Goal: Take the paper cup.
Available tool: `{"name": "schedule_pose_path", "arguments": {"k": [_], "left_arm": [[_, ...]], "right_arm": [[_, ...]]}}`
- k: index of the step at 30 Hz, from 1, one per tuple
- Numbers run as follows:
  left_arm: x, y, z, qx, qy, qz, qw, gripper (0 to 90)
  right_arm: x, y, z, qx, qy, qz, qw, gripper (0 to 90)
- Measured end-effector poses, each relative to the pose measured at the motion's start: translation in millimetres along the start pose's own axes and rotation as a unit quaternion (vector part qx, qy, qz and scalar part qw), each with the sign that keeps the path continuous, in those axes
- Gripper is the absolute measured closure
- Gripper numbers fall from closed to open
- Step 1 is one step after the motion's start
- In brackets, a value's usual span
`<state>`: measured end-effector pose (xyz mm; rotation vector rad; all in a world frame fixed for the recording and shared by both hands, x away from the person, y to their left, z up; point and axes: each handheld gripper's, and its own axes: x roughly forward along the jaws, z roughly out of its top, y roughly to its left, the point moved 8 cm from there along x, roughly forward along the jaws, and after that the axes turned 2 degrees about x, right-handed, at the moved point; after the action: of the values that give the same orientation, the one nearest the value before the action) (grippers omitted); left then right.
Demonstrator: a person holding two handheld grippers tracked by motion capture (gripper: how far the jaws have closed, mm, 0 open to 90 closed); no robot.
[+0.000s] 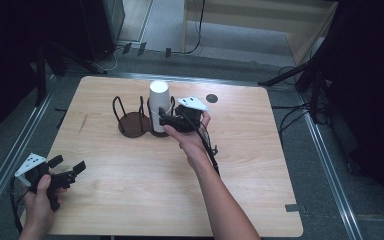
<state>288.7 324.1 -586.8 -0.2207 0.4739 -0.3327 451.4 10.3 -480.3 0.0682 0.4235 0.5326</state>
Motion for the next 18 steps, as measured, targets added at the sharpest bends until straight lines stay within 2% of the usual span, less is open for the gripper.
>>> {"name": "schedule_pose_path", "arguments": {"k": [6,14,18], "left_arm": [[0.3,0.0,0.1,-0.002,0.0,0.001,1.0,0.0],[0.3,-0.3,0.2,-0.001,-0.002,0.0,1.0,0.0],[0.2,-0.9,0.4,0.001,-0.003,-0.001,1.0,0.0]], "right_arm": [[11.7,15.0,-1.8,-0.021,0.006,0.004,0.9998,14.6],[24.5,26.4,4.1,-0.018,0.003,0.001,0.9998,15.0],[31.7,27.6,7.9,-0.018,-0.001,-0.001,0.9998,16.1]]}}
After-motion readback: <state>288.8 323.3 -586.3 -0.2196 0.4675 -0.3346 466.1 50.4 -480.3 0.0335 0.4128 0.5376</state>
